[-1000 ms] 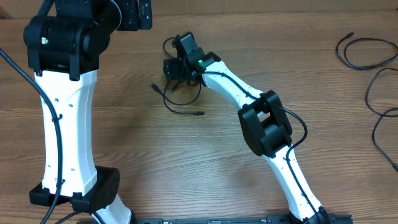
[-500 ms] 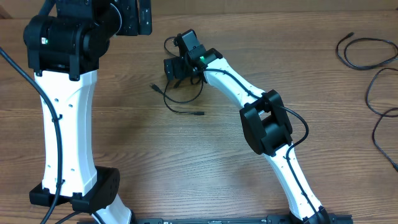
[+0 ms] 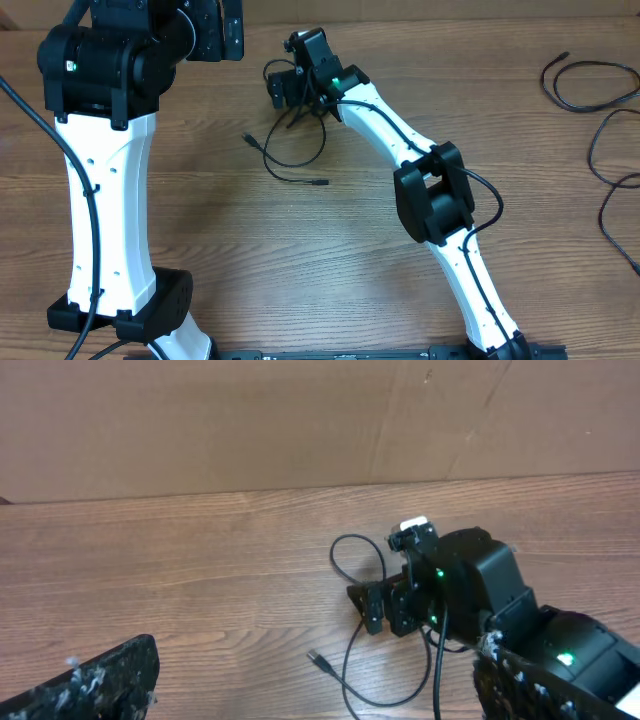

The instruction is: Untangle cables

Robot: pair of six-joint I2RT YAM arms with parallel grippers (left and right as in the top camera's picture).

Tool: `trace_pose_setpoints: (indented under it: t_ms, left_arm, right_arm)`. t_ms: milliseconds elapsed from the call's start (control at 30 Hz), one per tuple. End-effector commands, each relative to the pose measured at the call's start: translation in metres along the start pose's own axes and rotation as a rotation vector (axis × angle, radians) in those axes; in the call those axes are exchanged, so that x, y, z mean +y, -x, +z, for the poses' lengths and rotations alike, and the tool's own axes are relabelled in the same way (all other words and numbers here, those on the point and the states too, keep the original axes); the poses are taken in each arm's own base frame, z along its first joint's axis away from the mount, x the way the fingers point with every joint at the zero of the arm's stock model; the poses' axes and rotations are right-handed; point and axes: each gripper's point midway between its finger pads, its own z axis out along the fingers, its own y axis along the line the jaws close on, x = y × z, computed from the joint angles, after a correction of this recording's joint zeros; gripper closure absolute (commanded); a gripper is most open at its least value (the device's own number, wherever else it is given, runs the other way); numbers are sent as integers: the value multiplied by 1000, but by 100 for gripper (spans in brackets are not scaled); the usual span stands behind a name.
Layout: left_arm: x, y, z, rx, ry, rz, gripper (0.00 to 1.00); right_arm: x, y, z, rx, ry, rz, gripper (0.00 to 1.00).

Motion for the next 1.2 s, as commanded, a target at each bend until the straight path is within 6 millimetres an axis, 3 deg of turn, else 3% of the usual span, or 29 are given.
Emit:
trace_pose_setpoints:
  t_ms: [0, 133, 167, 200, 300, 367, 433, 533, 633, 700, 800, 867, 1100, 1167]
  left_arm:
    - [0, 5, -17, -35, -6, 12, 0]
    - [1, 2, -17, -23, -5, 14, 0]
    - [1, 0, -17, -17, -4, 14, 0]
    - [1, 0, -17, -15, -4, 15, 0]
    - [1, -2, -17, -7, -4, 15, 0]
    - [1, -3, -17, -5, -3, 16, 0]
    - [1, -3, -17, -5, -3, 16, 0]
    - [1, -3, -17, -4, -2, 34, 0]
    - [1, -4, -17, -2, -1, 43, 0]
    - [1, -5, -17, 2, -2, 50, 0]
    - [2, -6, -17, 8, -1, 51, 0]
    - [2, -6, -17, 10, -1, 51, 0]
    - [2, -9, -17, 19, 0, 52, 0]
    - [2, -12, -17, 33, 1, 57, 0]
  right_arm:
    - [-10, -21, 23, 43, -10, -23, 7]
    - [-14, -61, 43, 152, 8, -11, 22]
    - [-16, -77, 49, 197, 10, -4, 74]
    - [-19, -87, 51, 227, 2, 0, 96]
    - [-25, -109, 50, 307, -17, -2, 96]
    - [-29, -111, 46, 326, -25, 5, 96]
    - [-34, -109, 42, 334, -32, 15, 96]
    - [-45, -89, 19, 323, -45, 33, 96]
    - [-63, -58, -18, 285, -88, 37, 96]
    - [-83, -30, -57, 248, -141, 61, 96]
    - [-107, -4, -103, 211, -170, 75, 96]
    - [-131, 14, -146, 180, -199, 99, 96]
    - [-193, 41, -259, 89, -287, 168, 96]
    - [-211, 50, -312, 24, -327, 207, 96]
